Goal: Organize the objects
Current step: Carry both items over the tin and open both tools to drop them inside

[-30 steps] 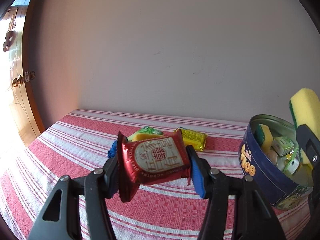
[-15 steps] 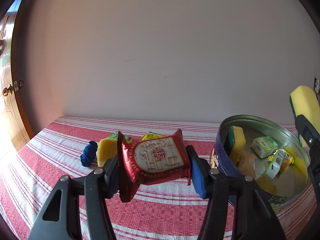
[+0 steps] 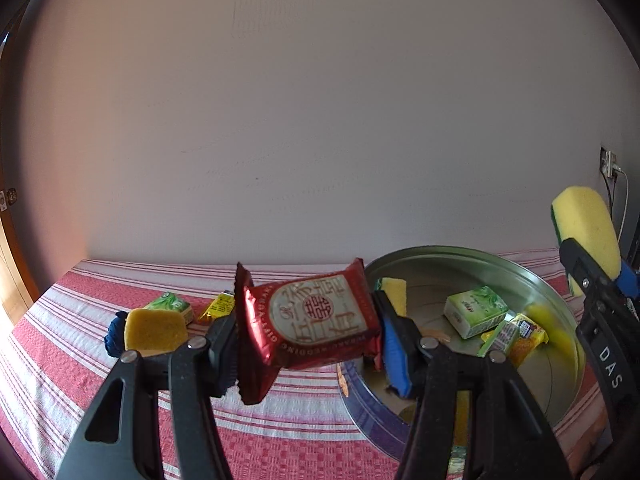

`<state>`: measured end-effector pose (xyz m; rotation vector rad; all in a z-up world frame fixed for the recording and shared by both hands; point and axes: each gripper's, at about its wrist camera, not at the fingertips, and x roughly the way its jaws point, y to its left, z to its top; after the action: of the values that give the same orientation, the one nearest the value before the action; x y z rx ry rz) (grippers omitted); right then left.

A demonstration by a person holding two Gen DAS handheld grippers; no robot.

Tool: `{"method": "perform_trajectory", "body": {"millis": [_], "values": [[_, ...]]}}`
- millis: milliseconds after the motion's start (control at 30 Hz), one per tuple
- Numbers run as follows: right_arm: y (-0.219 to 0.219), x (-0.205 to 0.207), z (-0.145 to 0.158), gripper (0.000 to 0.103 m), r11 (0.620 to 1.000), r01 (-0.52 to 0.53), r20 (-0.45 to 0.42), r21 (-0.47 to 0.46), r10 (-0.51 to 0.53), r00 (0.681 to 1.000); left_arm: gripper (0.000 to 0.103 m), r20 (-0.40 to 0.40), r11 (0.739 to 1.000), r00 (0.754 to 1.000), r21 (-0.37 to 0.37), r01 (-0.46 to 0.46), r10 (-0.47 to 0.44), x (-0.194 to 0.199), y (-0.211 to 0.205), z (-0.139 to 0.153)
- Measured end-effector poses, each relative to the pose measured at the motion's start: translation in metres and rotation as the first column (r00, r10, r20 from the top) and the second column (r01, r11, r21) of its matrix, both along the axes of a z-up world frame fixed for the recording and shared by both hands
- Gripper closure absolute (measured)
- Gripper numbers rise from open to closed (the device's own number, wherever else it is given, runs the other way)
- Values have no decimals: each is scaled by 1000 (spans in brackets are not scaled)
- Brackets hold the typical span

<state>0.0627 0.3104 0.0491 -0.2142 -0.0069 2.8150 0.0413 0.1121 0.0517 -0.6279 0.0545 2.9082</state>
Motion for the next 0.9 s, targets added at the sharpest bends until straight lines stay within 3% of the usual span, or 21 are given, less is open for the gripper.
{"method": "perform_trajectory", "body": {"millis": [467, 733, 900], "values": [[62, -35, -13, 48, 995, 94, 79, -13, -93, 992, 45, 31, 996, 996, -37, 83, -82, -19, 66, -5], [78, -37, -26, 48, 995, 73, 199, -67, -59, 978, 45, 99, 994, 991, -59, 93, -87, -36, 83, -18], [76, -39, -30, 48, 995, 54, 229, -86, -33, 973, 45, 130, 993, 989, -82, 87, -76, -40, 84, -26]]}}
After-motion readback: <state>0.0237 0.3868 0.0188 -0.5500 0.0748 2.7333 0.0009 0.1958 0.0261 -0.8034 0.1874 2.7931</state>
